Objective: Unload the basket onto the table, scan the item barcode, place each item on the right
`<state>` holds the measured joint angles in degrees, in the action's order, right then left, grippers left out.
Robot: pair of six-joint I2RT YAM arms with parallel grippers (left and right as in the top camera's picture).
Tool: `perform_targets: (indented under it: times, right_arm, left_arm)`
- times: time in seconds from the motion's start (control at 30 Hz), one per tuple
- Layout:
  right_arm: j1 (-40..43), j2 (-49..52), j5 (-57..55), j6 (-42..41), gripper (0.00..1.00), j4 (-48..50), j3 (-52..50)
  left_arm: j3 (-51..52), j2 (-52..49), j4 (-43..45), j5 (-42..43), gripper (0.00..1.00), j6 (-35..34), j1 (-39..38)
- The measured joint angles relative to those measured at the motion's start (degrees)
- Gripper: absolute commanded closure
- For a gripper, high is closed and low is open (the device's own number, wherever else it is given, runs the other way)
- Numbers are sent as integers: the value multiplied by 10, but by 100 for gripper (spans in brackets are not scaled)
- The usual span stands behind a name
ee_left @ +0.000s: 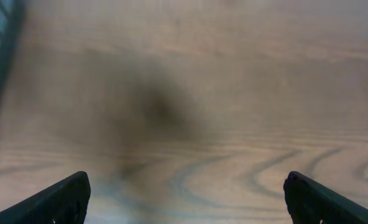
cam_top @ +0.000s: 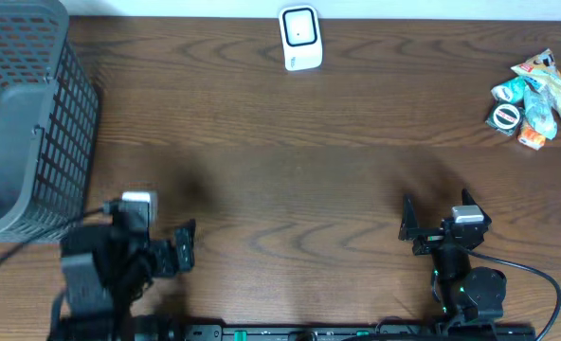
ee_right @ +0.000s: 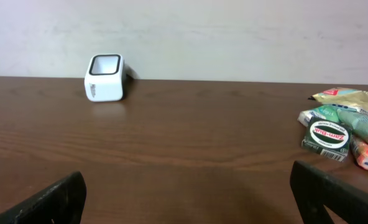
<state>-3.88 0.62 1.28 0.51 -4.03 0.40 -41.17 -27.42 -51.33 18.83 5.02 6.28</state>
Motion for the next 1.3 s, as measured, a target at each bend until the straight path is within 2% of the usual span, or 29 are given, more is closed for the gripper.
perform_targets:
  times: [0.27,0.77,1.3]
  right_arm:
    - [0,0,0,0,1,0,0]
    - [0,0,0,0,1,0,0]
    - [0,0,0,0,1,0,0]
  left_arm:
    - [46,95,21,-1,2,30,-3]
    - [281,241,268,0,2,-3,-51]
    - [395,268,503,-14,2,-53,-61]
